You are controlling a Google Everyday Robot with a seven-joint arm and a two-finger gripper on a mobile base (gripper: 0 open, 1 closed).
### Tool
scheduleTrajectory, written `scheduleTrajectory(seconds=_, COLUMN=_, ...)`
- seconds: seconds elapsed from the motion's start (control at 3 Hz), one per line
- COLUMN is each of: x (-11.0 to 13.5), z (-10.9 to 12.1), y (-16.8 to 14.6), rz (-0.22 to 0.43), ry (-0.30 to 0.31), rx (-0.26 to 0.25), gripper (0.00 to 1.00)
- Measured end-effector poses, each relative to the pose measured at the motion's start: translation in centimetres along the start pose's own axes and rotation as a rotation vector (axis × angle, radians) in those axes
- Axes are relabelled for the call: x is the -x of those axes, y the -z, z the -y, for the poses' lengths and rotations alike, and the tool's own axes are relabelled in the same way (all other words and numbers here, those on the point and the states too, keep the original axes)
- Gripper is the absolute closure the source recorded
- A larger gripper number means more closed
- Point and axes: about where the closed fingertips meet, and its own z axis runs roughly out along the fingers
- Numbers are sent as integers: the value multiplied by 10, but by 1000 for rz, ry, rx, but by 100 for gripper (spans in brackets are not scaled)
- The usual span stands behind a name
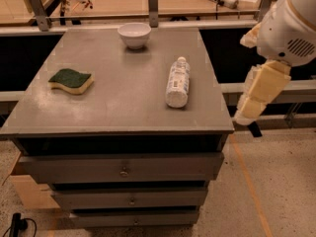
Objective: Move sponge near blue plastic bottle
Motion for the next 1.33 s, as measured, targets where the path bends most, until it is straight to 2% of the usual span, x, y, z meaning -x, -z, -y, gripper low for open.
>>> scheduleTrajectory(seconds=0.67, x=164, z=-6, y=-15, rz=255, ry=124, rx=41, gripper=0)
scheduleTrajectory(seconds=1.0, x=164, z=-6, y=-15, rz=255, ry=124, rx=41, gripper=0)
scheduleTrajectory(seconds=1.33, x=182, z=9, y=-30, rz=298, ry=108, rx=13, gripper=0)
